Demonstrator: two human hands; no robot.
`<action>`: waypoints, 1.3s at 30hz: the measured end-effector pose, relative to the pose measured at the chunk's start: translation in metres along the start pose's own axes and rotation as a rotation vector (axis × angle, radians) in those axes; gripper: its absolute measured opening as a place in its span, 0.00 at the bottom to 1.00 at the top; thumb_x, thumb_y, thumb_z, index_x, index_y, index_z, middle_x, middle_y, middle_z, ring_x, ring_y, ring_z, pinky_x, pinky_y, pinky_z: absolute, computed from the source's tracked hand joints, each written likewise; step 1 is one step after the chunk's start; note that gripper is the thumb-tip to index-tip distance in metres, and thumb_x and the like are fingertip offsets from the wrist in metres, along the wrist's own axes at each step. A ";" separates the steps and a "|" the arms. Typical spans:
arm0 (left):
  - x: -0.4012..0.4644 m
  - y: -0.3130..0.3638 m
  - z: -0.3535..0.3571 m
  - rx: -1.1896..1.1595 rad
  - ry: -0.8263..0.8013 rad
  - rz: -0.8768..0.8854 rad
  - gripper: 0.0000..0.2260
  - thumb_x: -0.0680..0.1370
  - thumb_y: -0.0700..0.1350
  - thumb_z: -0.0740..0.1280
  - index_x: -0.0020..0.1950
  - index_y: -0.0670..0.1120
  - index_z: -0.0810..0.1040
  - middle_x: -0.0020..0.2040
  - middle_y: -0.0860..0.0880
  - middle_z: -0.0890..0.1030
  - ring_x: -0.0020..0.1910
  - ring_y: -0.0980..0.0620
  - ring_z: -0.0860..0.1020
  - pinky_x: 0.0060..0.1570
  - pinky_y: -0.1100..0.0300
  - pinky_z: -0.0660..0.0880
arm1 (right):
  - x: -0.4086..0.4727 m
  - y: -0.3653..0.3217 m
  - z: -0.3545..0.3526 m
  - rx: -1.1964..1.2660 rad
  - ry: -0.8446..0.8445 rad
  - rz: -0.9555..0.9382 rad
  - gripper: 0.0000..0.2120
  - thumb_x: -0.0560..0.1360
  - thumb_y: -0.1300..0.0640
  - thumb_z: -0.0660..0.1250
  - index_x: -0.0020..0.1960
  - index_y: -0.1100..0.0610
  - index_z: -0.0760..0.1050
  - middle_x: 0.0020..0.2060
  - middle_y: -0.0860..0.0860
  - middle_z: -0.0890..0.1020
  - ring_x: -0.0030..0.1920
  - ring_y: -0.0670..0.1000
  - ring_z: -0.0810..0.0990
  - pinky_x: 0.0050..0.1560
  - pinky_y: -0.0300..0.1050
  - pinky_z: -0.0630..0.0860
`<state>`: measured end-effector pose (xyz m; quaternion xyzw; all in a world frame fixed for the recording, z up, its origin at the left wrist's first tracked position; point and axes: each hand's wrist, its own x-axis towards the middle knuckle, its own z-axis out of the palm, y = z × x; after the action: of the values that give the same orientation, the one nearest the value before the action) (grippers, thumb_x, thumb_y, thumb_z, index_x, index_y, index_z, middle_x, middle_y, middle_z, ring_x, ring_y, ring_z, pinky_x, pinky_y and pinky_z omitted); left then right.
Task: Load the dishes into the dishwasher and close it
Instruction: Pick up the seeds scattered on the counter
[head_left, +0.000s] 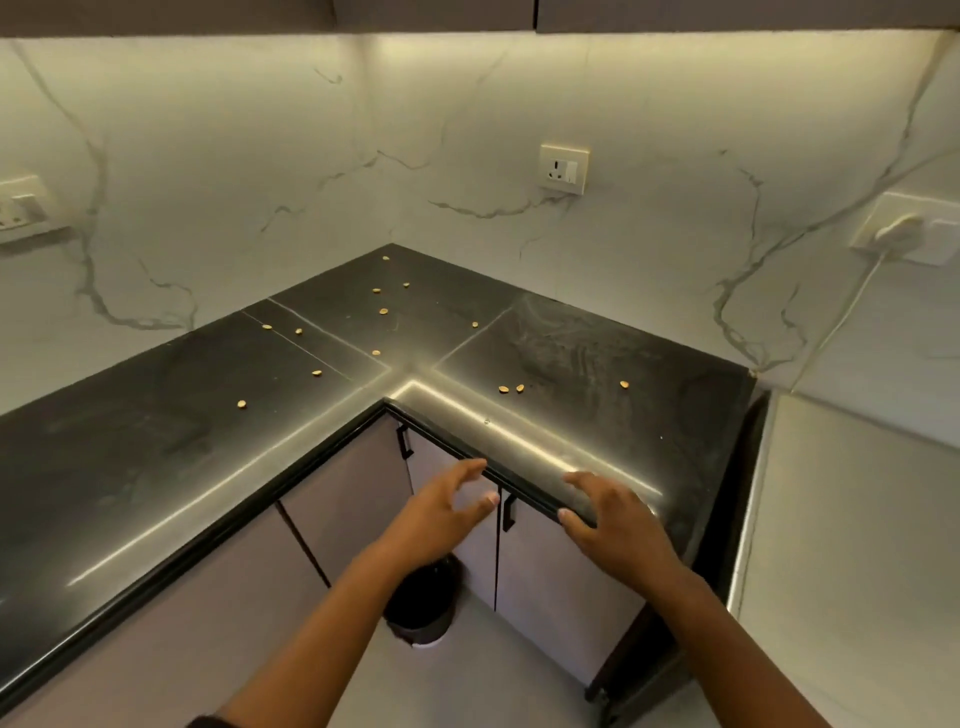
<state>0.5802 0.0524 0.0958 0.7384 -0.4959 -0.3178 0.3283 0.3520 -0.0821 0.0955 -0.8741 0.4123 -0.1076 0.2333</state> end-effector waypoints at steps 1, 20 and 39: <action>0.011 0.002 -0.007 -0.010 0.008 0.007 0.28 0.80 0.62 0.66 0.79 0.58 0.65 0.75 0.56 0.72 0.73 0.55 0.69 0.74 0.49 0.68 | 0.011 -0.004 0.000 -0.003 0.010 0.005 0.25 0.79 0.45 0.69 0.75 0.47 0.72 0.71 0.48 0.78 0.70 0.50 0.76 0.69 0.48 0.74; 0.213 0.000 -0.006 -0.350 0.063 -0.122 0.19 0.82 0.45 0.68 0.73 0.45 0.75 0.68 0.46 0.79 0.66 0.49 0.78 0.64 0.56 0.74 | 0.221 0.092 -0.022 -0.142 0.008 0.369 0.19 0.76 0.56 0.66 0.66 0.54 0.77 0.64 0.56 0.81 0.65 0.60 0.79 0.61 0.53 0.78; 0.290 -0.056 -0.074 -1.068 -0.166 -0.515 0.24 0.85 0.57 0.59 0.74 0.42 0.73 0.70 0.42 0.79 0.72 0.41 0.74 0.76 0.43 0.67 | 0.327 0.129 0.003 -0.188 0.145 0.503 0.10 0.71 0.70 0.62 0.42 0.60 0.81 0.43 0.58 0.82 0.49 0.64 0.83 0.45 0.52 0.80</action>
<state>0.7567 -0.1920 0.0526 0.5405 -0.0966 -0.6491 0.5265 0.4752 -0.4041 0.0276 -0.7520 0.6402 -0.0697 0.1404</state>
